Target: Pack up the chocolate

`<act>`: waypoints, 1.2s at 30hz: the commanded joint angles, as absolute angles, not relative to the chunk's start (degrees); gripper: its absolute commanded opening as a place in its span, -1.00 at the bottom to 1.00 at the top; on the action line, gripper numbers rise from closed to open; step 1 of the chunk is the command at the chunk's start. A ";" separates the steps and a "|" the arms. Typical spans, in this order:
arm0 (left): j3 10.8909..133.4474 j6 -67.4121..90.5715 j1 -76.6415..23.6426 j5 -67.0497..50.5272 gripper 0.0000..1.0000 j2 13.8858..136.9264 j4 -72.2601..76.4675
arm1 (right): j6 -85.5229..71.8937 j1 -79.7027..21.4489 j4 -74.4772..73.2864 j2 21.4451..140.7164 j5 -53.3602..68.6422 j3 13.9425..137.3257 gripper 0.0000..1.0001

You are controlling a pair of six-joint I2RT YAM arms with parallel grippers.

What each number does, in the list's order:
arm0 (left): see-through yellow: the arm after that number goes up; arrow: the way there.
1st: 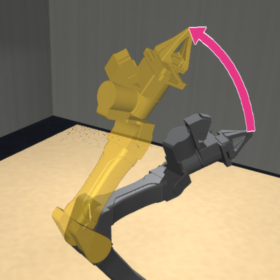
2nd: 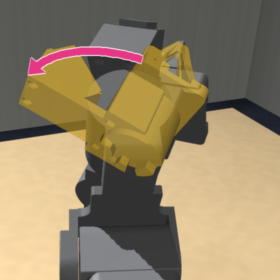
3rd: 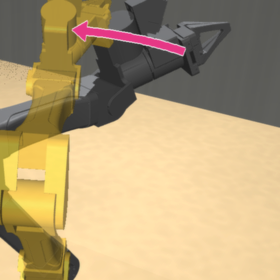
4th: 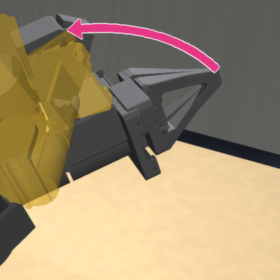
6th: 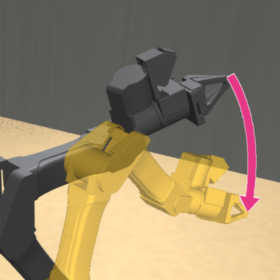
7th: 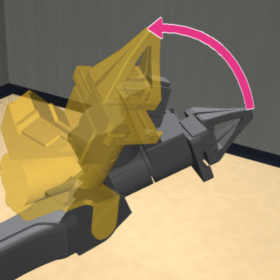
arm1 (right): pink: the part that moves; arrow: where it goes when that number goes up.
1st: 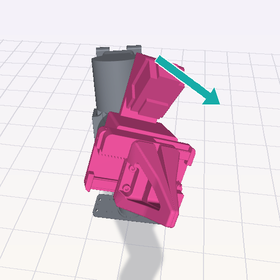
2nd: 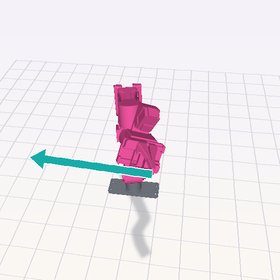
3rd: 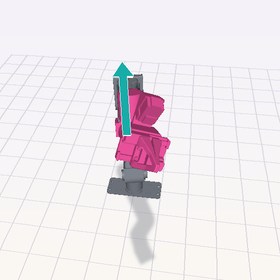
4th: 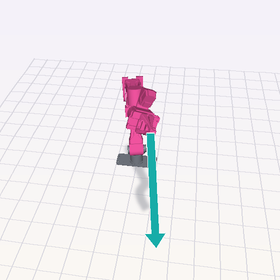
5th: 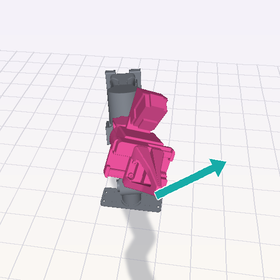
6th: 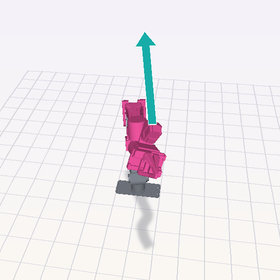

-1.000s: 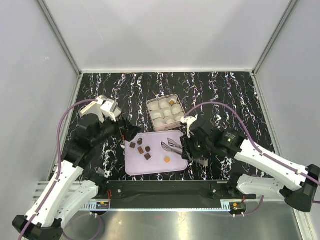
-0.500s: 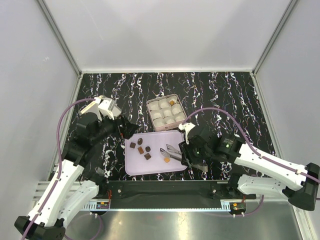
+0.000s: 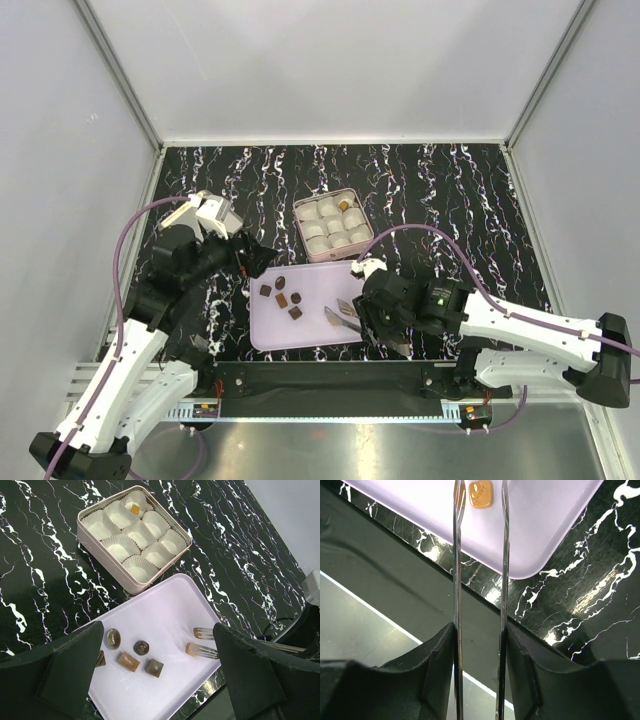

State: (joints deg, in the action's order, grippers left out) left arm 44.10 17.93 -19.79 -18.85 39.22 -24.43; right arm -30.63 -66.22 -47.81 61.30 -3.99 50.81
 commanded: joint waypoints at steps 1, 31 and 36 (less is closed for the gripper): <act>44.65 17.49 -19.51 -19.86 0.98 38.94 -22.24 | -32.61 -67.24 -45.62 61.43 -6.33 50.28 -0.01; 44.65 17.58 -19.25 -20.74 0.98 39.55 -22.06 | -33.75 -69.96 -47.11 64.95 -6.15 51.42 -0.08; 44.56 17.67 -19.16 -20.83 0.98 39.55 -21.80 | -34.10 -70.31 -46.85 64.51 -5.89 51.24 -0.09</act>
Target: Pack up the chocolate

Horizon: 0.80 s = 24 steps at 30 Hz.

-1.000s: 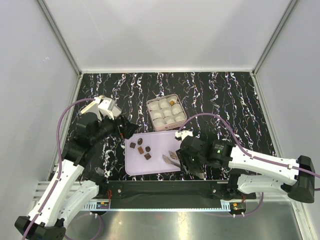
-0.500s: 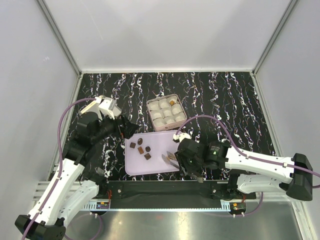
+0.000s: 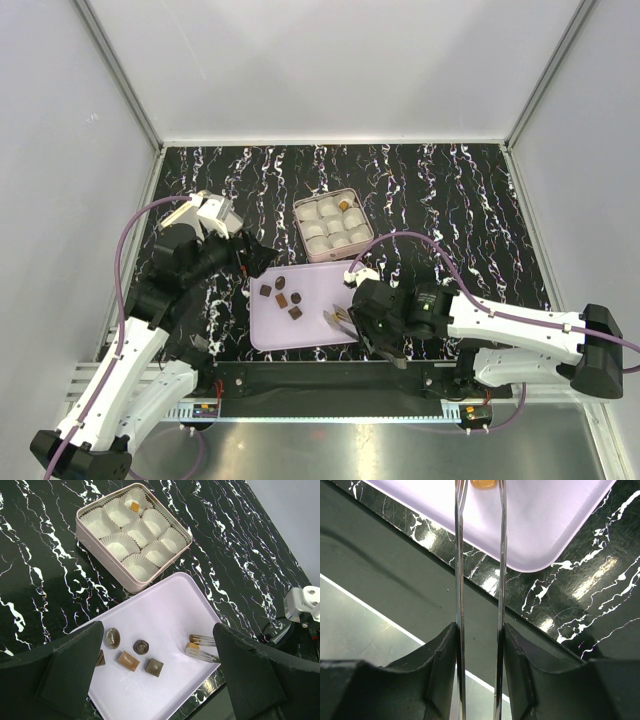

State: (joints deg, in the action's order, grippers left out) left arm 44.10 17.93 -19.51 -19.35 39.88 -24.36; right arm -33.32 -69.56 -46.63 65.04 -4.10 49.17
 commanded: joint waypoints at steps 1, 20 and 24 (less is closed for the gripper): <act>44.56 17.67 -19.16 -21.00 0.98 39.46 -21.80 | -34.10 -70.40 -46.85 64.42 -5.89 51.24 -0.09; 44.56 17.67 -18.90 -21.09 0.98 40.08 -21.80 | -33.76 -70.31 -51.76 66.09 -10.45 57.64 -0.20; 44.65 17.75 -18.72 -21.27 0.98 39.90 -21.80 | -32.87 -70.31 -53.26 67.94 -12.13 62.31 -0.20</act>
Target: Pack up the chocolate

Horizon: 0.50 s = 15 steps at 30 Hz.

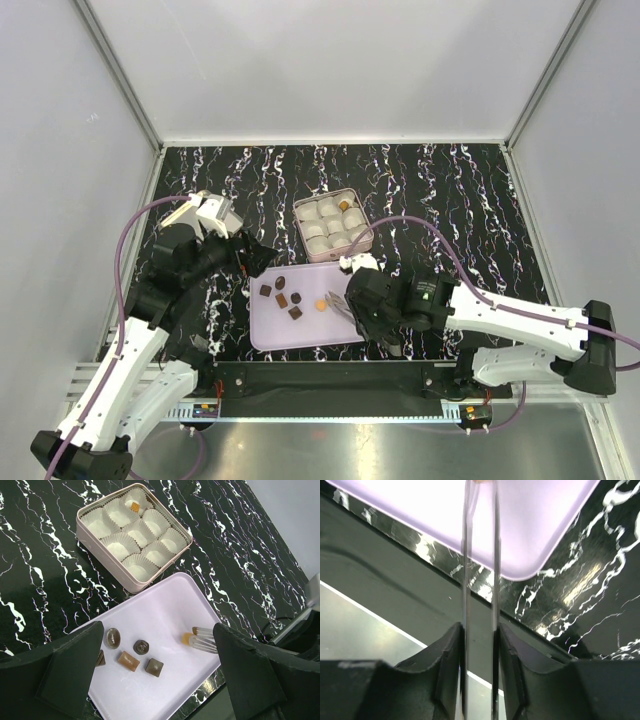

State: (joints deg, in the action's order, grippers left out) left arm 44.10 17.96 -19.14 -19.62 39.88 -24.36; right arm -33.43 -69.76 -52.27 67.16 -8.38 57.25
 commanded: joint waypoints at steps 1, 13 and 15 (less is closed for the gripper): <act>44.56 17.75 -18.72 -20.83 0.98 39.90 -21.88 | -32.70 -70.31 -53.52 68.90 -12.56 63.18 -0.20; 44.74 17.84 -18.54 -20.48 0.98 39.02 -22.24 | -28.22 -70.22 -51.08 76.81 -11.60 70.74 -0.08; 44.82 17.84 -18.54 -20.39 0.98 39.20 -22.50 | -27.51 -70.14 -50.63 78.82 -11.95 71.98 -0.06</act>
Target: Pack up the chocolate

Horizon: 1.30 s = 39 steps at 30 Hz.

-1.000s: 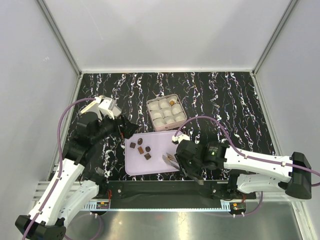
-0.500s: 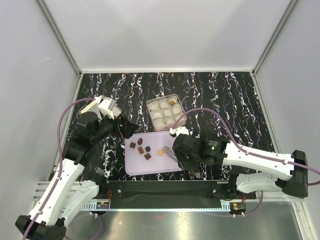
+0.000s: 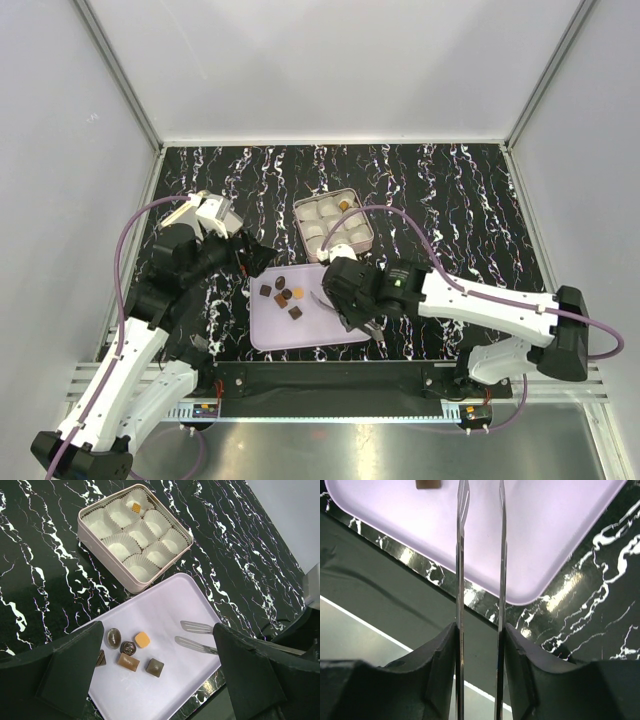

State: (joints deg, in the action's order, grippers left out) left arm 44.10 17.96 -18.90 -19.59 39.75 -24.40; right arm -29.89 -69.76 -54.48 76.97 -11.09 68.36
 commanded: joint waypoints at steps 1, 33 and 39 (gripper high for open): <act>44.91 17.84 -18.54 -20.30 0.98 39.29 -22.50 | -26.81 -70.14 -49.93 79.62 -11.87 73.11 -0.05; 47.37 22.06 -14.15 -1.67 0.98 42.72 -30.85 | -23.38 -70.05 -40.96 89.65 -11.60 70.32 -0.05; 47.46 22.06 -14.06 -1.49 0.98 42.71 -30.94 | -23.20 -70.05 -40.52 90.09 -11.51 69.61 -0.06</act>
State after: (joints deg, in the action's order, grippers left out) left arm 44.66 21.67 -14.44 -1.26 42.94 -32.53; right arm -23.75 -69.76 -42.57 89.95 -10.92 69.89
